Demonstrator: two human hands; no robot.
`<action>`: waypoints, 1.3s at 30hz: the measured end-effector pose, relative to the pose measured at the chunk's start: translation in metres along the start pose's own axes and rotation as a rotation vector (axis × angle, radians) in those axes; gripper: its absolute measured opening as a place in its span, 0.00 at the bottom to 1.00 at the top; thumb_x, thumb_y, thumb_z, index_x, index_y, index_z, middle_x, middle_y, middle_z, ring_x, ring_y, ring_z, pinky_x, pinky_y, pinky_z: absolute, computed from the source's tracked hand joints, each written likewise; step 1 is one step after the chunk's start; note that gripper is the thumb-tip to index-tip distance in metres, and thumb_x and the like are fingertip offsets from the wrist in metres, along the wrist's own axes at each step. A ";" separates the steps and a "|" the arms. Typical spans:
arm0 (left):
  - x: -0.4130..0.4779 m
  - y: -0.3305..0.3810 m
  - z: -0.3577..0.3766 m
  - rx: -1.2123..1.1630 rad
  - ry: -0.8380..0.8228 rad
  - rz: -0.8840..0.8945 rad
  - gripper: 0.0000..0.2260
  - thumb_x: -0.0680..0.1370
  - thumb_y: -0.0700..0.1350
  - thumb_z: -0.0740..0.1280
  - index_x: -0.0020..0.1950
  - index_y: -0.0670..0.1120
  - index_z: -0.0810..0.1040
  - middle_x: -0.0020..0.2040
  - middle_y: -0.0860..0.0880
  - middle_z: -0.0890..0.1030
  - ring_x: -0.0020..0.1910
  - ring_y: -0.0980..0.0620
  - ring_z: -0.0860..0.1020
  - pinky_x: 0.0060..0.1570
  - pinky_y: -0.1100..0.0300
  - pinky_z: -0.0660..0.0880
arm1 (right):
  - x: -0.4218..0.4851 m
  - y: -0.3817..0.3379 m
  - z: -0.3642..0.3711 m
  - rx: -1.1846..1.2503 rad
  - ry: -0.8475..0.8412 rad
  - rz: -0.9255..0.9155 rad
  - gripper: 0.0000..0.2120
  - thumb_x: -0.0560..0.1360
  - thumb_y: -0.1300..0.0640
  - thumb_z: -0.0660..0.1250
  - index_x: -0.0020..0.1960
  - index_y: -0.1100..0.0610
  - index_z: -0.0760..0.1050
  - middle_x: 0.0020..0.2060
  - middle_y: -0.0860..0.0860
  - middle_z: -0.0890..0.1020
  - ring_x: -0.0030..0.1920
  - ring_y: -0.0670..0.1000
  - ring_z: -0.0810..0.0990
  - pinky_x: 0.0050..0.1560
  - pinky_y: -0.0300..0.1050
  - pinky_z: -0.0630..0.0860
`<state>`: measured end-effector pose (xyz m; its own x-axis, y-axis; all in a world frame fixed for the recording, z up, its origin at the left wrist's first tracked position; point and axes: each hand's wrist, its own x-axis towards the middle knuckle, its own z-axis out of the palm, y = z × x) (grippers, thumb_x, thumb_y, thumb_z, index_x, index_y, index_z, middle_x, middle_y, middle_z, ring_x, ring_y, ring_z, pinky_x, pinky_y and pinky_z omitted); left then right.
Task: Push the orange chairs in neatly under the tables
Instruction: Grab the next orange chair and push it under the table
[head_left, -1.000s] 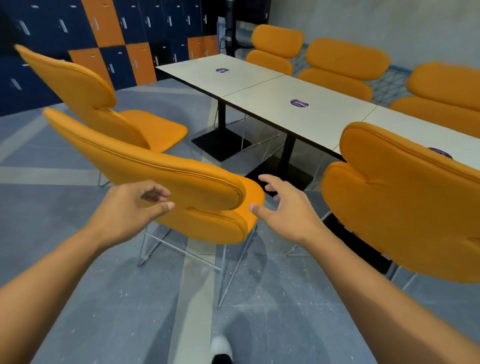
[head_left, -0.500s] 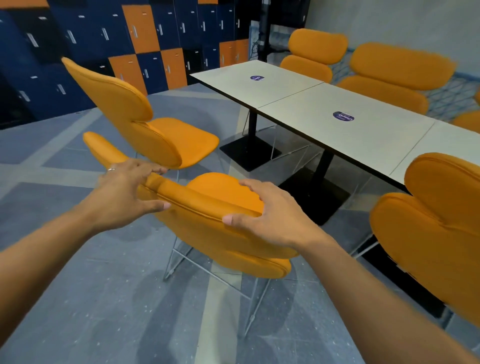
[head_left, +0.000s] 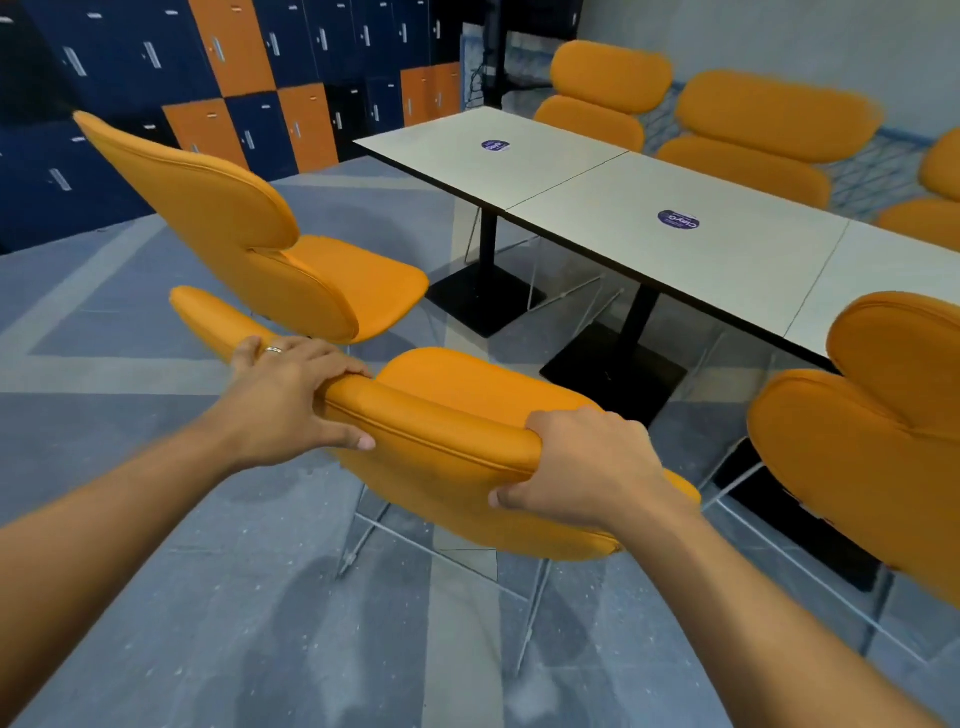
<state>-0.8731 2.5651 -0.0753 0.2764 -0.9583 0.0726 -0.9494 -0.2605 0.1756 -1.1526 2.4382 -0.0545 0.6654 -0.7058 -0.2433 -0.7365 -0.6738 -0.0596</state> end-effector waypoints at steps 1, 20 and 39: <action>0.002 -0.007 0.000 -0.008 0.004 0.032 0.39 0.57 0.81 0.56 0.64 0.65 0.71 0.64 0.59 0.74 0.69 0.49 0.66 0.69 0.38 0.52 | -0.002 -0.005 0.000 -0.007 0.015 0.047 0.30 0.65 0.22 0.66 0.54 0.45 0.73 0.45 0.46 0.77 0.45 0.53 0.73 0.42 0.50 0.71; 0.015 -0.062 0.004 0.165 0.128 0.172 0.39 0.54 0.73 0.73 0.60 0.56 0.76 0.58 0.47 0.78 0.63 0.38 0.68 0.65 0.37 0.56 | -0.017 -0.041 0.011 -0.035 0.204 0.366 0.44 0.54 0.16 0.64 0.60 0.43 0.75 0.47 0.44 0.81 0.49 0.50 0.80 0.47 0.50 0.80; 0.018 -0.081 0.006 0.148 0.243 0.322 0.40 0.55 0.78 0.58 0.52 0.50 0.79 0.48 0.48 0.78 0.53 0.41 0.73 0.56 0.44 0.62 | -0.023 -0.054 0.015 0.020 0.245 0.455 0.33 0.53 0.18 0.68 0.43 0.43 0.76 0.32 0.42 0.78 0.39 0.46 0.78 0.37 0.43 0.74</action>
<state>-0.7916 2.5682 -0.0939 -0.0276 -0.9426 0.3328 -0.9992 0.0169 -0.0351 -1.1300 2.4940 -0.0606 0.2840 -0.9587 -0.0152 -0.9587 -0.2837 -0.0193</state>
